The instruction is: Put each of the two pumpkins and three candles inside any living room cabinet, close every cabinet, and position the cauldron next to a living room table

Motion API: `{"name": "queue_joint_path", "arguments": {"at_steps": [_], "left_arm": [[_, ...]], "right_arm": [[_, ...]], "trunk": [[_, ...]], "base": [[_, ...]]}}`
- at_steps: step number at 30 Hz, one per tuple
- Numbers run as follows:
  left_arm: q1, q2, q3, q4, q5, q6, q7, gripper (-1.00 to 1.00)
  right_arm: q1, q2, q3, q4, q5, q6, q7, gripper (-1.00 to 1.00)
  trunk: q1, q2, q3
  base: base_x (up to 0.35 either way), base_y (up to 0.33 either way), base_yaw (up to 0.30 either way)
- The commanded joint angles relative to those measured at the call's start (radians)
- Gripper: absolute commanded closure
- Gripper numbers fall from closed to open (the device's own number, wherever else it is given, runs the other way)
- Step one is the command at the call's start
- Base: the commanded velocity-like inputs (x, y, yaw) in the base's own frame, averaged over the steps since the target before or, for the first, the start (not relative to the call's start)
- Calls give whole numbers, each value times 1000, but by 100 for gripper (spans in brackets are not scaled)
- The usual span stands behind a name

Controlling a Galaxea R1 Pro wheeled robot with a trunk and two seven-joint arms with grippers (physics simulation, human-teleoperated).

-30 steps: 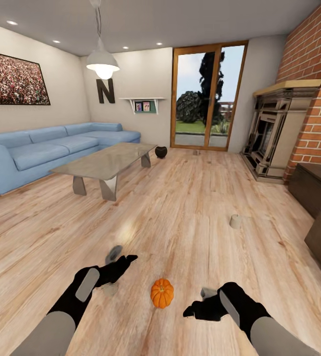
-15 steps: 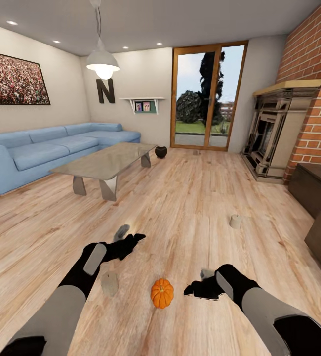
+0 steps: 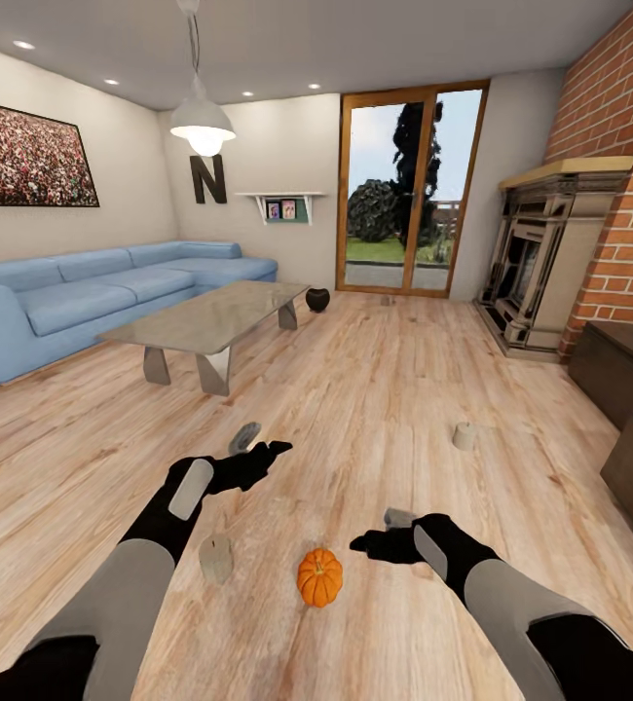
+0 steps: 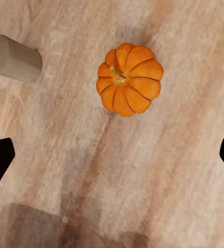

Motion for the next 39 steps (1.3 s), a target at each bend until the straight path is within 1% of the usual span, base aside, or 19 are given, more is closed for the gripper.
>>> {"name": "queue_joint_path", "arguments": {"at_steps": [1,2,9,13,15,18,21,22,23,24,26,31,34,39], "left_arm": [[-1,-2,6,0,-3,7,-5,-100],[-1,-5,4,0,-3,8,-5,-100],[-1,-9,1,0,-4,11,-13,-100],[-1,-10,1,0,-4,12,-15,-100],[-1,-11,0,1,-3,12,-16,-100],[-1,-12,-4,1,-3,12,-16,-100],[-1,-15,-26,2,-3,13,-17,-100],[-1,-15,-45,2,-3,13,-17,-100],[-1,-15,-56,2,-3,13,-18,-100],[-1,-16,-108,3,-2,13,-22,-100],[-1,-16,-129,5,-2,12,-20,-100],[-2,-17,-146,17,-2,11,-17,-100],[-1,-17,-150,21,-2,11,-16,-100],[-1,-17,-152,23,-2,11,-17,-100]], "right_arm": [[0,-1,8,-1,-10,3,12,-100],[-1,-1,8,-2,-11,1,43,-100],[-1,-1,7,-3,-12,1,169,-100],[-1,0,8,-2,-12,0,189,-100],[0,1,9,-2,-12,-1,195,-100],[0,1,11,0,-12,-1,199,-100],[1,2,13,2,-11,-1,200,-100],[1,2,13,3,-11,-1,201,-100],[2,2,14,4,-10,-1,201,-100],[3,3,16,6,-9,-3,192,-100],[4,3,18,6,-8,-4,166,-100],[6,4,19,6,-7,-16,90,-100],[7,4,19,6,-7,-38,68,-100],[7,4,20,7,-7,-65,57,-100]], "trunk": [[0,0,-1],[0,0,-1],[0,0,-1],[0,0,-1],[1,-1,-9],[2,-2,-20],[3,-2,-33],[4,-3,-37],[4,-3,-42],[5,-3,-47],[6,-3,-58],[8,-5,-85],[9,-5,-101],[11,-6,-128]], "base": [[0,0,0],[0,0,0],[0,0,0],[0,0,0],[0,0,0],[0,0,0],[0,0,24],[0,0,79],[0,0,89],[0,0,72],[0,0,47],[0,0,19],[0,0,6],[0,0,2]]}}
